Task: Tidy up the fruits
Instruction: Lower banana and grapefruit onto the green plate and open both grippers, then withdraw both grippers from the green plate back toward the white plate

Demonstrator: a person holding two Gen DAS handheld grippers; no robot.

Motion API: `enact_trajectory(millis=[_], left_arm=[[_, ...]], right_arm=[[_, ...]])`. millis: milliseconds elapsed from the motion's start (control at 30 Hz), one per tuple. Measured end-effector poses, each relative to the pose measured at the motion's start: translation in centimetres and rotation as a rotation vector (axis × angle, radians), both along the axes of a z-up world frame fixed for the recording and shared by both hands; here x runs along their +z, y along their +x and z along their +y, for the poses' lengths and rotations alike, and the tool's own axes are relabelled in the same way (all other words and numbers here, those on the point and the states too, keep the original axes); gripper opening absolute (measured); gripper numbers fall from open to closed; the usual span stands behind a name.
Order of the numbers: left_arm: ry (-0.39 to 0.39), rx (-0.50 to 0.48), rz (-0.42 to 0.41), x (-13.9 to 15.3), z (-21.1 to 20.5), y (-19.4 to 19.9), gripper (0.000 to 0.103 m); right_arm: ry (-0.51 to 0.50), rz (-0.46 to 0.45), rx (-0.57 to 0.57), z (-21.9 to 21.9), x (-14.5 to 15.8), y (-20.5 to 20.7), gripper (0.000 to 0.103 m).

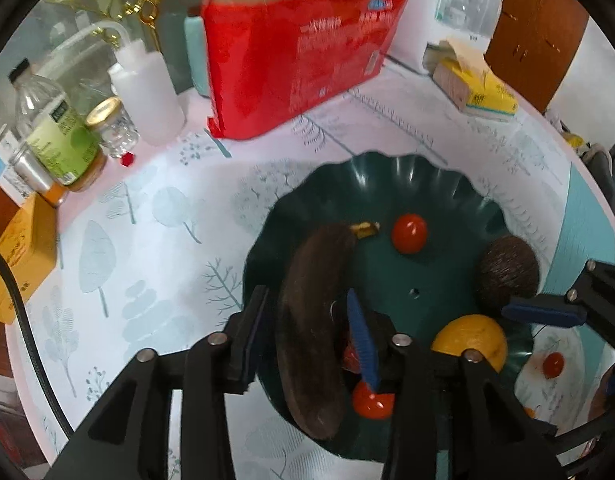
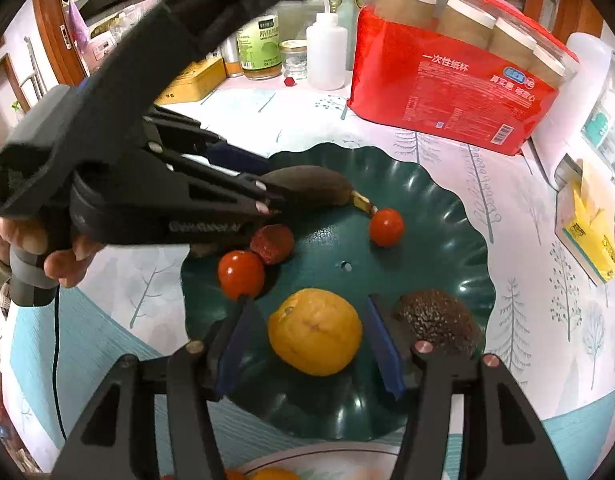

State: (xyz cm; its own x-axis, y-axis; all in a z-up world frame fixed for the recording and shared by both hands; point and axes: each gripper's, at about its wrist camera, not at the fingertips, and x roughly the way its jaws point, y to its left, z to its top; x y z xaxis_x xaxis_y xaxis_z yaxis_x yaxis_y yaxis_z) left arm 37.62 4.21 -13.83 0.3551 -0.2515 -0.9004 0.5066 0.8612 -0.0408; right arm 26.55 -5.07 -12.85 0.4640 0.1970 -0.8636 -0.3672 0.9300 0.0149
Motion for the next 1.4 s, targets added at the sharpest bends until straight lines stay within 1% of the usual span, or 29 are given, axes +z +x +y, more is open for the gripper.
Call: enact_trajectory(millis=[100, 167, 233, 500, 633, 733, 833, 933, 1033, 1200, 1400], left_arm=[[-0.017, 0.018, -0.024, 1.9, 0.3, -1.2, 0.047], [-0.031, 0.024, -0.032, 3.0, 0.4, -2.1, 0.056], [-0.041, 0.033, -0.044, 4.4, 0.6, -3.1, 0.061], [-0.071, 0.088, -0.102, 10.3, 0.9, -8.7, 0.061], [-0.079, 0.118, -0.130, 13.3, 0.6, -11.6, 0.062], [-0.084, 0.139, -0.148, 15.4, -0.1, -13.9, 0.062], [-0.102, 0.165, -0.148, 16.9, -0.9, -16.0, 0.063], [-0.090, 0.203, -0.150, 17.6, -1.7, -18.0, 0.063], [-0.087, 0.242, -0.133, 17.4, -2.1, -20.0, 0.063], [-0.072, 0.310, -0.103, 15.9, -2.1, -22.9, 0.063], [-0.057, 0.411, -0.084, 13.5, -1.0, -26.6, 0.063]], right_arm=[[0.010, -0.012, -0.002, -0.2, 0.8, -0.8, 0.057], [0.020, -0.024, -0.002, -0.4, 1.5, -1.3, 0.057], [0.031, -0.039, -0.001, -0.6, 2.4, -2.0, 0.057], [0.090, -0.109, -0.002, -2.2, 6.8, -5.4, 0.057], [0.121, -0.117, -0.009, -3.7, 8.7, -7.4, 0.057], [0.128, -0.124, -0.022, -5.2, 10.2, -9.0, 0.057], [0.108, -0.137, -0.034, -6.9, 11.7, -10.6, 0.057], [0.083, -0.146, -0.044, -8.7, 13.0, -12.1, 0.057], [0.060, -0.154, -0.054, -10.5, 13.9, -13.5, 0.057], [0.052, -0.155, -0.055, -12.9, 14.3, -15.4, 0.057], [0.075, -0.140, -0.020, -14.5, 13.3, -17.1, 0.057]])
